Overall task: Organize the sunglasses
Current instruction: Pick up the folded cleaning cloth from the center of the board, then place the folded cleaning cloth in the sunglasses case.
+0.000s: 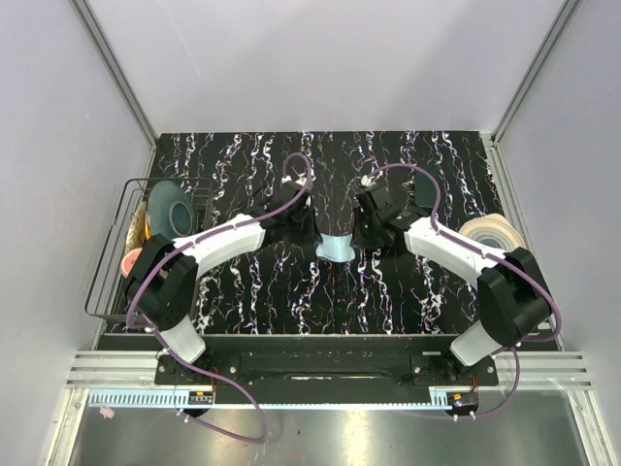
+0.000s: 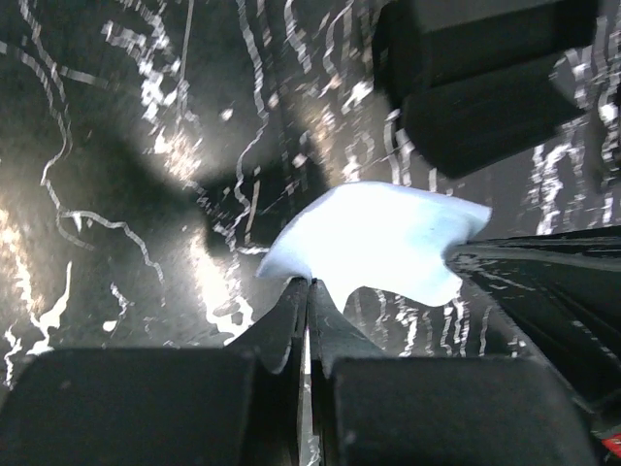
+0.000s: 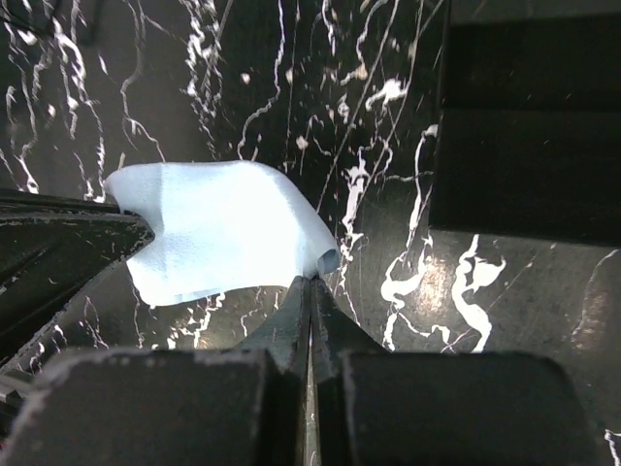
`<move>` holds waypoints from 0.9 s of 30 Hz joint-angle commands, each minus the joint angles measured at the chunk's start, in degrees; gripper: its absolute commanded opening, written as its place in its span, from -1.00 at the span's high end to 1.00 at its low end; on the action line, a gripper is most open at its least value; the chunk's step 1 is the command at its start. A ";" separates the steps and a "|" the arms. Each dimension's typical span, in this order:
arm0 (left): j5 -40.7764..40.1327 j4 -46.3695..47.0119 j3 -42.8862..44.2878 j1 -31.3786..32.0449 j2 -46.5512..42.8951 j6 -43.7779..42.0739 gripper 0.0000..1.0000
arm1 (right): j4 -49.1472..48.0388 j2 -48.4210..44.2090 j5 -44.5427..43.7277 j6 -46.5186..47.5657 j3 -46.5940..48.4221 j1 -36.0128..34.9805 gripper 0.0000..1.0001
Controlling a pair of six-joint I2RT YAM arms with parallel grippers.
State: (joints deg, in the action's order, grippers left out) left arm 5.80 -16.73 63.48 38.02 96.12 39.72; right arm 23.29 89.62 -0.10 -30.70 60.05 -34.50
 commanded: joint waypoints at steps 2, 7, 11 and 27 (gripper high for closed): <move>0.44 -0.41 7.52 0.56 0.03 -2.02 1.00 | 3.69 -2.35 -7.81 3.71 6.04 1.10 1.00; 1.40 0.03 13.76 0.83 3.63 -2.46 1.00 | 4.40 -2.09 -9.92 5.21 7.71 4.44 1.00; 4.04 3.36 17.46 1.62 7.41 -1.58 1.00 | 4.31 -1.38 -11.24 6.52 7.54 8.30 1.00; 4.39 1.79 39.34 4.43 28.77 1.32 1.00 | 2.02 4.76 -14.40 8.81 6.92 17.98 1.00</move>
State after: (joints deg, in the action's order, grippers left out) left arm 10.09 -15.49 98.00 41.95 122.37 39.88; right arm 27.22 92.71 -12.58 -23.05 65.65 -17.63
